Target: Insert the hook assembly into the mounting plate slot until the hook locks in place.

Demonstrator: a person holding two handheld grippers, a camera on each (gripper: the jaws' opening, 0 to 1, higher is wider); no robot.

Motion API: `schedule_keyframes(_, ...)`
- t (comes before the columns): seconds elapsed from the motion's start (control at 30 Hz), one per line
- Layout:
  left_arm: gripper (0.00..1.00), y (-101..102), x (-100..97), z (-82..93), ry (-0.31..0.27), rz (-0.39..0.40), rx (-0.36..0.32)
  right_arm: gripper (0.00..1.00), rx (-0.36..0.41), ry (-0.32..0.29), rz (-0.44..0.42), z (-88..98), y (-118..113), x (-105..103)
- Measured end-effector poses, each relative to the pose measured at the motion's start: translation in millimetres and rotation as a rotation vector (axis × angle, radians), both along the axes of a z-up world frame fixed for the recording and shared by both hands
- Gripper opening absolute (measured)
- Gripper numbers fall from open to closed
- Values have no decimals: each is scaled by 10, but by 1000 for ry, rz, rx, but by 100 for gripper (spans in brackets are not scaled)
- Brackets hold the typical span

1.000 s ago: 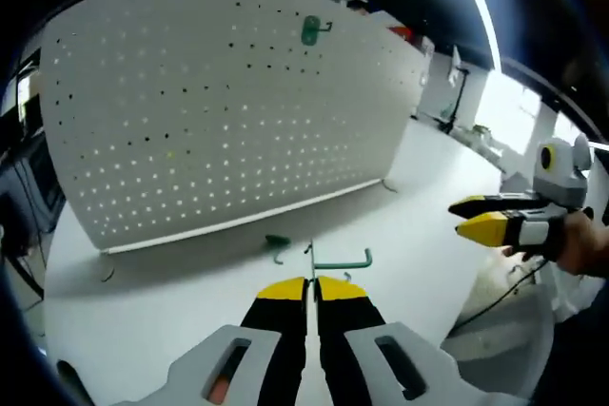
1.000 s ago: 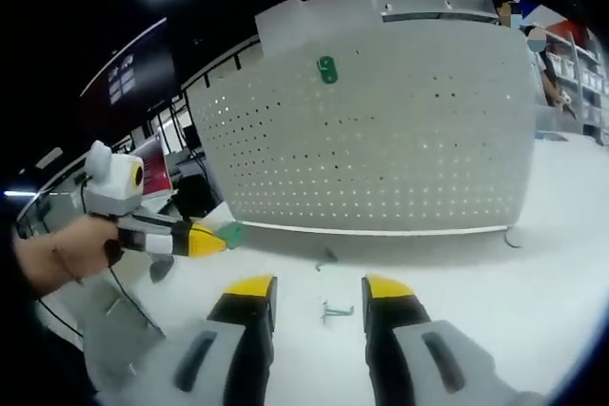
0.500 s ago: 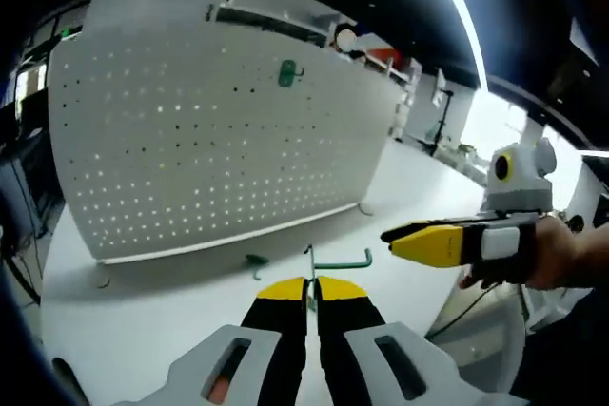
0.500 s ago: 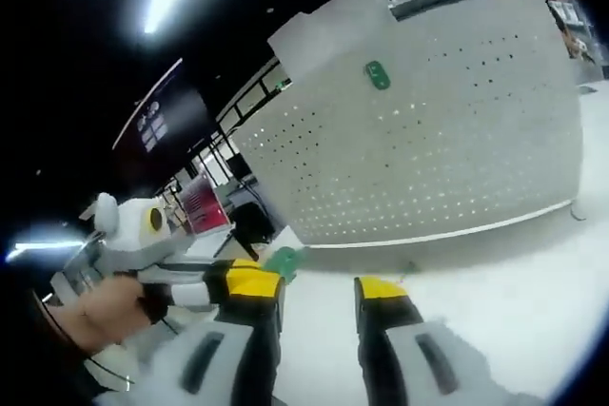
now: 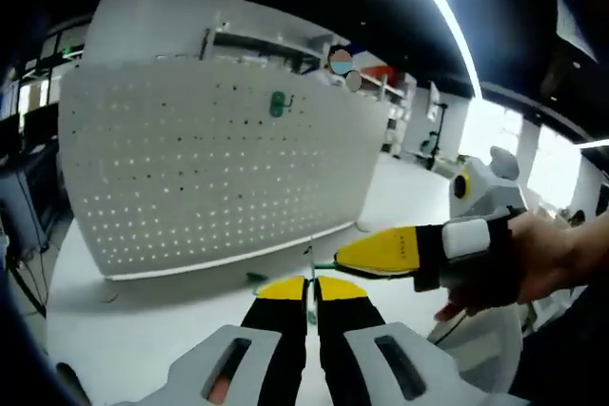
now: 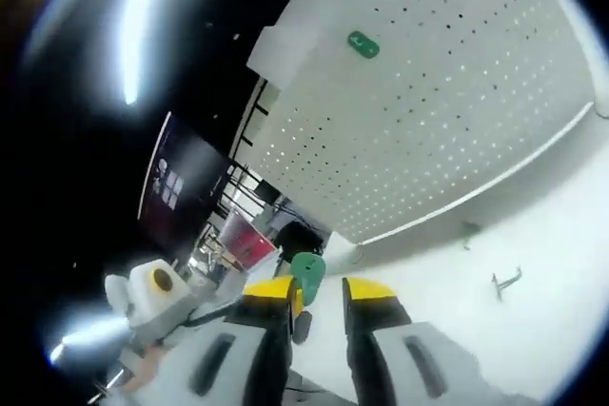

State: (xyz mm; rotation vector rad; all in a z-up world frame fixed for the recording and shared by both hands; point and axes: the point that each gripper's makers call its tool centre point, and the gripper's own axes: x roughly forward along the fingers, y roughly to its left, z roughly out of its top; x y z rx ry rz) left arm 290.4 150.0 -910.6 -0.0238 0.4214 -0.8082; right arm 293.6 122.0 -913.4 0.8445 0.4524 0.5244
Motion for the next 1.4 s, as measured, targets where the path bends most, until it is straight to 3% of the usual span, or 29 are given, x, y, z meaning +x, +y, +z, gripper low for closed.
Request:
schedule_keyframes(0.07, 1, 9, -1, 3, -8, 5, 2, 13, 44, 11, 4, 31, 38, -5)
schedule_keyframes(0.4, 1, -28, -22, 3, -21, 0, 1, 3, 85, 20, 30, 47, 122, -16)
schedule_keyframes(0.8, 1, -53, -49, 2, -23, -2, -15, 1, 173, 61, 27, 36, 134, -53)
schedule_keyframes(0.97, 2, -46, -76, -32, -34, -43, 21, 0, 158, 65, 41, 15, 157, -76)
schedule_keyframes(1.17, 4, -37, -90, -60, -61, -85, 66, 0, 88, 48, 80, 19, 195, -79)
schedule_keyframes(1.3, 5, -22, -68, -33, -42, -84, 29, 0, 76, 41, 92, 38, 197, -66)
schedule_keyframes(1.4, 11, -10, -56, -31, -30, -77, 20, 0, 51, 25, 107, 66, 217, -86)
